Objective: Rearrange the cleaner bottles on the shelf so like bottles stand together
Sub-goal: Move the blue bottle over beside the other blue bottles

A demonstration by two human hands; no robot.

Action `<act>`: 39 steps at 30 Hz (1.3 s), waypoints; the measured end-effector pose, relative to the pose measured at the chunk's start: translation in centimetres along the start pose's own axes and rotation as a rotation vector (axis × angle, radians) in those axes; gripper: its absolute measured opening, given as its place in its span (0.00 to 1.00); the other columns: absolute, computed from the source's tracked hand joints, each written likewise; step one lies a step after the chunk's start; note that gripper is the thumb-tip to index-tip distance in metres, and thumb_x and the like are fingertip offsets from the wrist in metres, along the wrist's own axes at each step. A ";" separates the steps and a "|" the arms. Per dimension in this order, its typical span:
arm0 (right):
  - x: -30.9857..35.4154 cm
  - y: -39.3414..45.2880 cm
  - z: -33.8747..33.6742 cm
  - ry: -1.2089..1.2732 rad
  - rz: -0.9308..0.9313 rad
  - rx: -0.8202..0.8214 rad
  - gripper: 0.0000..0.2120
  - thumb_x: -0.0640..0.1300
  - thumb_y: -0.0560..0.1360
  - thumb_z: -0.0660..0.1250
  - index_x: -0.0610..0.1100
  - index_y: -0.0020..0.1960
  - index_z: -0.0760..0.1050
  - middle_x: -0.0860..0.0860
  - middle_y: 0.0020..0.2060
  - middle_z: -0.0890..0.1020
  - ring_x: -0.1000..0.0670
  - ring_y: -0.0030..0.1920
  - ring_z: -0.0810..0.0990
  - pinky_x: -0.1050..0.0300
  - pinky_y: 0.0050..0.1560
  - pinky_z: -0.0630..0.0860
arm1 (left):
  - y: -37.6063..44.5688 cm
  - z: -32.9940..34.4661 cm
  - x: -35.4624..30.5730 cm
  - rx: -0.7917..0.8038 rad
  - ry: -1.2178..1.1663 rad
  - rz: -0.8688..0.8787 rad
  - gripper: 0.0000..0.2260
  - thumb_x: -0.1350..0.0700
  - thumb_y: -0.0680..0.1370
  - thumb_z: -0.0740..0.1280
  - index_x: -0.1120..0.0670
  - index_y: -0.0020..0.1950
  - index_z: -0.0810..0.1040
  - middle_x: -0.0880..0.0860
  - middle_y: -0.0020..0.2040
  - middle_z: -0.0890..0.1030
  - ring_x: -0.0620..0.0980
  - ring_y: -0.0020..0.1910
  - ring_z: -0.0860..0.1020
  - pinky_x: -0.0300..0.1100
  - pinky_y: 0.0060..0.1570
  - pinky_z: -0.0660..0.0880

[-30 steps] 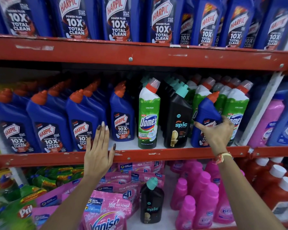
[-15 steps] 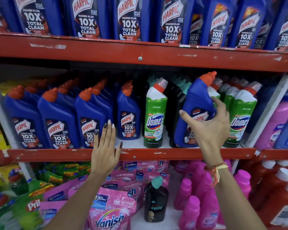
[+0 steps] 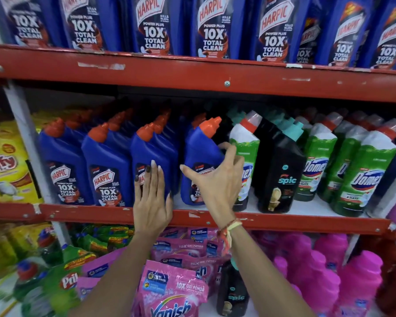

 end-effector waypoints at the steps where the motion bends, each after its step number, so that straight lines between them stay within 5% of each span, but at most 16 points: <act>1: -0.2 0.1 0.7 -0.019 -0.004 0.000 0.41 0.62 0.54 0.80 0.51 0.61 0.68 0.48 0.53 0.73 0.44 0.55 0.74 0.55 0.46 0.71 | 0.1 0.0 0.1 -0.002 0.004 0.006 0.31 0.50 0.82 0.52 0.61 0.82 0.48 0.56 0.83 0.44 0.52 0.81 0.47 0.54 0.77 0.49; 18: -0.4 -0.6 3.5 -0.342 -0.146 0.009 0.40 0.68 0.63 0.73 0.43 0.64 0.68 0.45 0.58 0.71 0.44 0.57 0.74 0.51 0.40 0.78 | -0.2 -0.1 0.0 -0.016 -0.022 0.029 0.28 0.48 0.85 0.46 0.63 0.81 0.51 0.57 0.83 0.47 0.55 0.81 0.52 0.56 0.77 0.55; 30: 0.3 -0.5 3.2 -0.516 -0.245 -0.033 0.41 0.73 0.62 0.68 0.40 0.58 0.72 0.45 0.52 0.75 0.44 0.51 0.75 0.54 0.34 0.78 | -0.2 -0.4 -0.3 0.023 -0.016 -0.005 0.29 0.46 0.86 0.45 0.62 0.81 0.49 0.57 0.83 0.46 0.54 0.81 0.49 0.51 0.78 0.47; 39: 0.1 -0.6 2.5 -0.503 -0.342 -0.035 0.39 0.69 0.69 0.66 0.38 0.65 0.72 0.43 0.54 0.75 0.45 0.52 0.75 0.56 0.42 0.80 | 1.0 -0.2 -2.0 0.054 -0.022 0.036 0.28 0.47 0.85 0.47 0.63 0.81 0.52 0.58 0.82 0.48 0.54 0.81 0.50 0.53 0.79 0.46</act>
Point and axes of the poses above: each hand's wrist, its own y-axis towards the middle knuckle, its own z-axis out of the palm, x = y × z, the point moved 9 cm from there along y, towards the middle knuckle
